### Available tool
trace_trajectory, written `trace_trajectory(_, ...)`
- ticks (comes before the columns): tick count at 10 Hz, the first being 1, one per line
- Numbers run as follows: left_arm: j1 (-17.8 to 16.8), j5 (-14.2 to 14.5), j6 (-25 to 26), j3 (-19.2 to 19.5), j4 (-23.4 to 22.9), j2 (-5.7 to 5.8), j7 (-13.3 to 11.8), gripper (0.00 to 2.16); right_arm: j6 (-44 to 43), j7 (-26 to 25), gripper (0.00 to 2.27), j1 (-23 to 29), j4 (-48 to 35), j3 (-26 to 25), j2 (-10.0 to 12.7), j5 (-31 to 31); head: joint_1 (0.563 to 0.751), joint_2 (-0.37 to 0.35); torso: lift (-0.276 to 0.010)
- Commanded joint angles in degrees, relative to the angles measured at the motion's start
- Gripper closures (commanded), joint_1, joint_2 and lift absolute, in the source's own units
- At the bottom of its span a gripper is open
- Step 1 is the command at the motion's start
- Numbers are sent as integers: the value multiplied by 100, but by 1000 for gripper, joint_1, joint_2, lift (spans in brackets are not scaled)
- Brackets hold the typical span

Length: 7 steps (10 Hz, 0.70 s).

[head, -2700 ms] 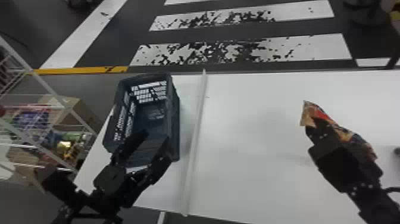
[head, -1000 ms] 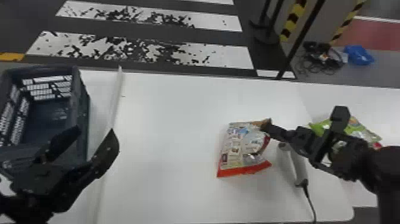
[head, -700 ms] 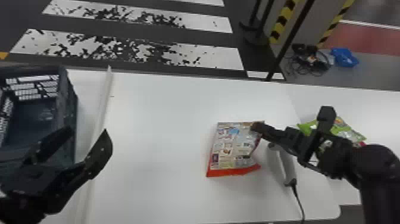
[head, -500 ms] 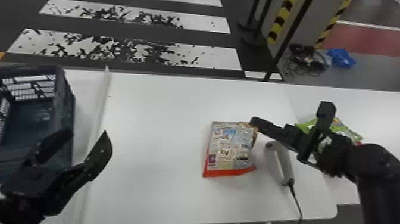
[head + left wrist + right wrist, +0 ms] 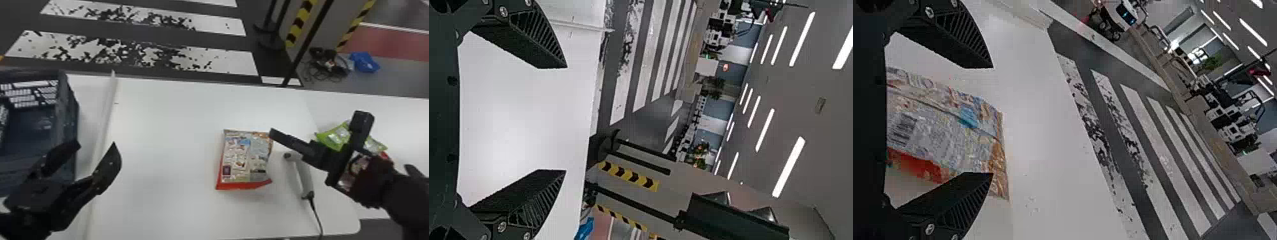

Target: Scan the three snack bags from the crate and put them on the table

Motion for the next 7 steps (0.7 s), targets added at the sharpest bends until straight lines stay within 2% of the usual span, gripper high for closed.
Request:
trace_trajectory(1,-116,35,-38,-61,176,28,7,137,156,8,275,767,-1151,-5,424,-65,695,-172,-94)
trace_trajectory(3,-168,35,-38,-123,193,45,25,137,209,17,518,1267,-1757,223,811,-48,695,-96,-94)
trace_trajectory(4,-160,44,-73,-123,220,45,25,137,262,175,1524,1514,-1898,276,1075,-74,695,-80,-94)
trace_trajectory(5,-160,61,-108,-131,263,54,16,137,297,324,2057,1566,-1880,276,1189,-48,695,-49,-94)
trace_trajectory(6,-133,70,-143,-131,272,81,-1,137,121,360,2243,1566,-1836,293,1189,40,695,-19,-94)
trace_trajectory(7,-124,88,-143,-131,307,81,-19,137,-213,360,2246,1522,-1731,302,1189,207,695,-13,-94)
